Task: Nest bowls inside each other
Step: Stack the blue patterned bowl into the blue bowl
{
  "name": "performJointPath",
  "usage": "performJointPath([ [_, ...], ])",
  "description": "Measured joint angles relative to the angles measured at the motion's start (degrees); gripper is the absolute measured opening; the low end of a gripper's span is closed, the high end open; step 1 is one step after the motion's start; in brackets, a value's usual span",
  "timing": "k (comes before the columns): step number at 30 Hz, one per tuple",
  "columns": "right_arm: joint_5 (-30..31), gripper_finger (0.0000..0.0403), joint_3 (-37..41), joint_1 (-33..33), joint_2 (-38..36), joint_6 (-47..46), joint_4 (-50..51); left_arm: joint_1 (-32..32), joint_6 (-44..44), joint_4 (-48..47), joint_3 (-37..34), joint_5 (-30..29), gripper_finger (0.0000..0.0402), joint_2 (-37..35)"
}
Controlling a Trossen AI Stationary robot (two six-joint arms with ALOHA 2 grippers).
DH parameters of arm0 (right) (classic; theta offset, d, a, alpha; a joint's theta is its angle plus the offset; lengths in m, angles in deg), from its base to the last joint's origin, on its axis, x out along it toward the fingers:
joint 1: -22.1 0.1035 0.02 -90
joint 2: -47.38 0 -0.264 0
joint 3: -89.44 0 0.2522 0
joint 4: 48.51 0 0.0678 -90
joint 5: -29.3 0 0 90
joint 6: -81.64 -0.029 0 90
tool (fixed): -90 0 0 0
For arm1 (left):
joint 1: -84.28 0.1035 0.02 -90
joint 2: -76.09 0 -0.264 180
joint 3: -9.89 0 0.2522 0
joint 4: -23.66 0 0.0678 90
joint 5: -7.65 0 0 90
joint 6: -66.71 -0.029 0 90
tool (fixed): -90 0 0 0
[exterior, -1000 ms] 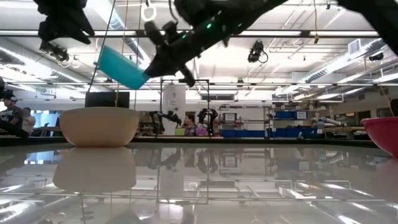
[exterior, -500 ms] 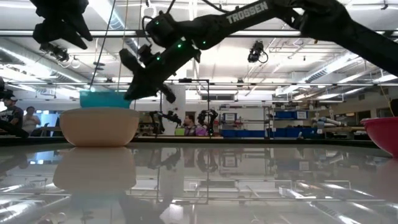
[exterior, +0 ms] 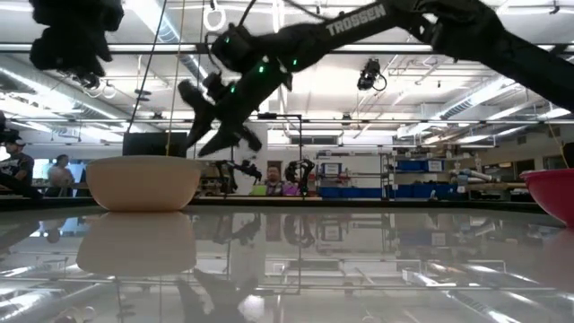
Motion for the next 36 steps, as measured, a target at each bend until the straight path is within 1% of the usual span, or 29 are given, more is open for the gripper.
performJointPath([
  [2, 0.9, 0.0155, 0.0, 0.1, -2.0, 1.5, 1.1, -2.9, 1.7, 1.2, -2.4, 5.0, 0.0141, 0.1],
  [4, 1.6, 0.0155, 0.0, 0.2, -4.2, 3.0, 3.4, -6.7, 5.4, 3.3, -6.1, 9.0, 0.0141, 0.2],
  [7, 2.1, 0.0155, 0.0, 0.1, -7.3, 6.0, 8.6, -13.4, 10.3, 10.7, -12.7, 14.3, 0.0141, 0.2],
  [9, 2.9, 0.0155, 0.0, 0.0, -9.2, 8.0, 12.7, -18.2, 13.7, 16.2, -16.5, 16.3, 0.0141, 0.2],
  [12, 5.4, 0.0156, 0.0, -0.3, -11.9, 10.4, 19.3, -24.8, 17.6, 21.9, -19.6, 16.4, 0.0141, 0.5],
  [14, 6.6, 0.0156, 0.0, -0.3, -13.1, 11.5, 23.0, -28.4, 19.9, 22.1, -20.2, 15.7, 0.0141, 0.6],
  [17, 6.6, 0.0155, 0.0, -0.3, -13.9, 12.0, 26.6, -33.3, 22.3, 22.1, -20.3, 12.8, 0.0141, 1.9],
  [21, 6.3, 0.0156, 0.3, 0.7, -14.0, 12.1, 30.9, -39.6, 20.8, 22.9, -20.3, 11.1, 0.0141, 5.9],
  [23, 5.0, 0.0155, 2.1, 1.9, -14.0, 11.9, 31.0, -42.6, 19.1, 24.0, -20.3, 10.7, 0.0141, 8.3],
  [25, 1.5, 0.0155, 4.5, 3.5, -14.0, 11.8, 30.1, -45.2, 17.9, 26.5, -20.3, 10.4, 0.0141, 10.6],
  [27, -0.2, 0.0156, 6.4, 5.6, -14.0, 11.8, 28.2, -47.1, 17.2, 28.4, -20.3, 10.2, 0.0141, 12.8],
  [31, 0.1, 0.0155, 8.8, 9.3, -14.0, 10.3, 26.4, -49.1, 17.5, 29.7, -20.3, 9.9, 0.0141, 17.0],
  [36, 0.5, 0.0155, 9.5, 11.7, -14.0, 6.8, 22.0, -49.3, 17.6, 29.9, -20.3, 9.0, 0.0141, 21.9],
])
